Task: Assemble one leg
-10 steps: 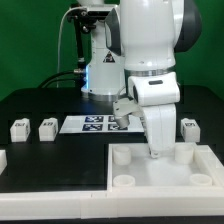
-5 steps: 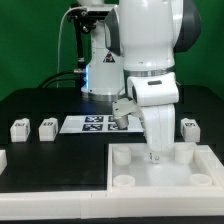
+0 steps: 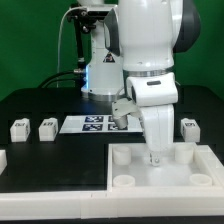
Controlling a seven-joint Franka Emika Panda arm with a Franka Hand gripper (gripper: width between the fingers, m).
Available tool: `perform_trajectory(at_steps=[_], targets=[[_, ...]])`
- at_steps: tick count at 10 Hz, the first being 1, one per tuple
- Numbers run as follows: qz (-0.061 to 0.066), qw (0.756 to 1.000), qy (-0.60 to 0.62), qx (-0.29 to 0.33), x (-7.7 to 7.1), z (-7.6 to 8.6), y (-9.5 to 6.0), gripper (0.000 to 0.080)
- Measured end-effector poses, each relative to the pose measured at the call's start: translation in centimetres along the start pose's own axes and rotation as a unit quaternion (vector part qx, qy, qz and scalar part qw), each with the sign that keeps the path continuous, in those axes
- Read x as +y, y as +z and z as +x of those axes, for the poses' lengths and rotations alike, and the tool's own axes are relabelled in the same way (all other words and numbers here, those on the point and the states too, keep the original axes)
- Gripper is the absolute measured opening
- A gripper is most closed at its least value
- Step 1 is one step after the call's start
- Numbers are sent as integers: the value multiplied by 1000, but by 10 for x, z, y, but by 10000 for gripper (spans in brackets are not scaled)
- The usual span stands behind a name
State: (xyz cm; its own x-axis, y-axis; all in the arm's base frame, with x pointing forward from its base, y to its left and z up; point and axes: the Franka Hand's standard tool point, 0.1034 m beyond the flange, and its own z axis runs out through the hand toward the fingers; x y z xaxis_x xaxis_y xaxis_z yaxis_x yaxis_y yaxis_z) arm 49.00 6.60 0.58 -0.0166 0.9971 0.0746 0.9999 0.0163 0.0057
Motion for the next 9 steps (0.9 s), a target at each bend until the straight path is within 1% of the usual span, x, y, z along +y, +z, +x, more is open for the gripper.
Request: perform_trajectory(at_steps=[3, 4, 6, 7, 8, 9], targets=[[0, 1000, 1, 0, 0, -1, 0, 649], [-2, 1000, 11, -1, 1, 1, -4, 649], [-14, 998, 64, -6, -1, 9, -32, 649], [-17, 994, 110, -7, -4, 17, -43, 649], [-25, 986, 165, -6, -6, 28, -56, 649], [-27, 976, 214, -4, -9, 41, -58, 649]])
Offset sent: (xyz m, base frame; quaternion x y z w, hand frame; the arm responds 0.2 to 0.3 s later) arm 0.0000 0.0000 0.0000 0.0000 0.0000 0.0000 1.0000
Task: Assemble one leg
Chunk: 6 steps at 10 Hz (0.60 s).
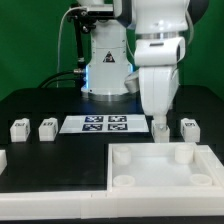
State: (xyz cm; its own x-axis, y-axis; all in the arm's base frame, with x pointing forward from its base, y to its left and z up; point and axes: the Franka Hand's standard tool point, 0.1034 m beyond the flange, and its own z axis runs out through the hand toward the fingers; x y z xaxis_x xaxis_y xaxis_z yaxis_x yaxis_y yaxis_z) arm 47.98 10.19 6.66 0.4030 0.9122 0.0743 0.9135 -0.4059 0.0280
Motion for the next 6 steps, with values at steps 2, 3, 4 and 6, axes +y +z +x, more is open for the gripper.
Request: perform_trajectory(at_steps=[2, 3, 4, 6], targets=[[1, 989, 145, 3, -17, 23, 1, 649], [1, 985, 173, 6, -23, 30, 4, 649], [3, 976, 216, 7, -23, 31, 4, 649], [7, 953, 302, 8, -24, 32, 4, 649]])
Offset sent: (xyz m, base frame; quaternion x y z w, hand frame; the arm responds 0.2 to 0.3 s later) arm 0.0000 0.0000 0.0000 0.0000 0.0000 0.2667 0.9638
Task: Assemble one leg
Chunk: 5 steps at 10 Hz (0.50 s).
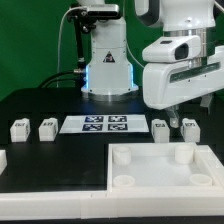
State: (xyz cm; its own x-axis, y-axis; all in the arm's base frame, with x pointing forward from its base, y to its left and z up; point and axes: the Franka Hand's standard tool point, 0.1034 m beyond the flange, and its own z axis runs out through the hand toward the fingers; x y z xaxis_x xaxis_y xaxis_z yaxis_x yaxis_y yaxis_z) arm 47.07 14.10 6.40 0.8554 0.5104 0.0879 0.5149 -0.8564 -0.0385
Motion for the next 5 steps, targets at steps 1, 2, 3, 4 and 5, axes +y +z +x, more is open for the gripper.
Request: perform_trajectory(at_steps=[1, 2, 3, 4, 5], targets=[[3, 998, 57, 1, -3, 0, 0, 649], [7, 992, 125, -2, -15, -1, 3, 649], [11, 981, 194, -6, -25, -2, 7, 649], [15, 971, 238, -10, -29, -3, 10, 649], [16, 971, 239, -9, -28, -3, 10, 649]])
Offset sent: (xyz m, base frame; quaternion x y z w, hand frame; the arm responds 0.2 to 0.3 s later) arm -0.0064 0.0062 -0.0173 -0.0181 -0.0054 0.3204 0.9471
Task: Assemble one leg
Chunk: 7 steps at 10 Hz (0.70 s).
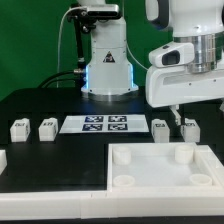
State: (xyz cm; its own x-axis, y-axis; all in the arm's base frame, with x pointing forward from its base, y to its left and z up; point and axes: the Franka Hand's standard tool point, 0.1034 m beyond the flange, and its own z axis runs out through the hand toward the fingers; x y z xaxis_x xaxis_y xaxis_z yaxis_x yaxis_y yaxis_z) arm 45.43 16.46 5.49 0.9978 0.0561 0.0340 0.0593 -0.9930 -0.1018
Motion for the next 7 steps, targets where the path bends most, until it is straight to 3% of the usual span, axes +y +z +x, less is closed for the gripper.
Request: perform_trajectory(at_steps=[3, 4, 7], targets=[[-3, 1000, 0, -26, 1, -4, 1, 649], [-8, 996, 16, -88, 3, -15, 3, 649], [-17, 969, 24, -246, -1, -24, 8, 649]])
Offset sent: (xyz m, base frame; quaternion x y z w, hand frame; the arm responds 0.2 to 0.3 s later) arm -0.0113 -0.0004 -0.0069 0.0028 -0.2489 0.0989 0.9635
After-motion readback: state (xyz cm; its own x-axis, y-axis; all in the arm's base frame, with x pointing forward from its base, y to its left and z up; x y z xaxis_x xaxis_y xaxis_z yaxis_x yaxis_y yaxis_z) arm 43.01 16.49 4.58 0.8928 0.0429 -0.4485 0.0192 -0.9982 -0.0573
